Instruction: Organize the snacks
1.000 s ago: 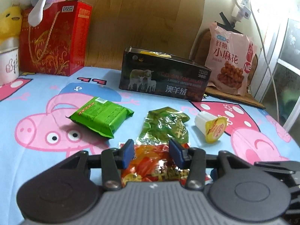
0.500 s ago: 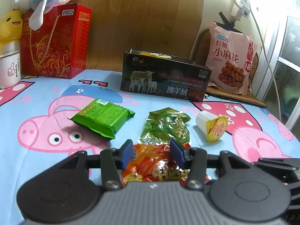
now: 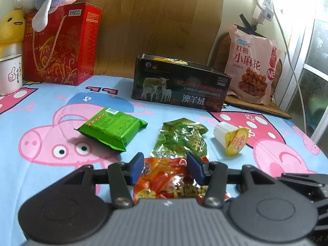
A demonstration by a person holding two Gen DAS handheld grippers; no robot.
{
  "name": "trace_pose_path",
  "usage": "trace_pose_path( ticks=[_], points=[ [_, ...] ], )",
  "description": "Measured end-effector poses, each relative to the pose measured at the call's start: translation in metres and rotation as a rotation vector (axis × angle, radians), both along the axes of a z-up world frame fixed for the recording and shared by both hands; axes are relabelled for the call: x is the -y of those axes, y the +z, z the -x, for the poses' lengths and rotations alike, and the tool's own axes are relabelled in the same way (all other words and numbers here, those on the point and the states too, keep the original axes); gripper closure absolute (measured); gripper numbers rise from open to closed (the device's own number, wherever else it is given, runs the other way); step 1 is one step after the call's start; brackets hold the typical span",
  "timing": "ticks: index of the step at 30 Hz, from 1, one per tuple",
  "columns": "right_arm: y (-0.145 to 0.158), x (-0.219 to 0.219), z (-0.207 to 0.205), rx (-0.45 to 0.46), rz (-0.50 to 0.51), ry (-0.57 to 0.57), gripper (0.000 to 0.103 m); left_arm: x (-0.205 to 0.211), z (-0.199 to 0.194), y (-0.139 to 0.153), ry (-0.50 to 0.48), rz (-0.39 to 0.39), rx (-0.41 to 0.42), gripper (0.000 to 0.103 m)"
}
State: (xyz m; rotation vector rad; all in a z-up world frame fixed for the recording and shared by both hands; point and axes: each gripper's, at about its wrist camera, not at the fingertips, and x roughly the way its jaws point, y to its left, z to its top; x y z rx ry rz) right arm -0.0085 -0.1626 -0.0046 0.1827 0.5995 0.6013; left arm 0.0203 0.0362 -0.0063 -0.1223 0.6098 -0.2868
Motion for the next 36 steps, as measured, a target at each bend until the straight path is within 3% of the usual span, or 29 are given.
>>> trace_pose_path(
  ticks=[6, 36],
  points=[
    [0.001, 0.0, 0.0, 0.001, -0.002, -0.007, 0.054, 0.001, 0.0, 0.0, -0.015, 0.01, -0.002, 0.054],
    [0.002, 0.027, -0.002, 0.022, -0.097, -0.245, 0.052, -0.002, -0.002, 0.0, -0.042, 0.056, -0.019, 0.046]
  ],
)
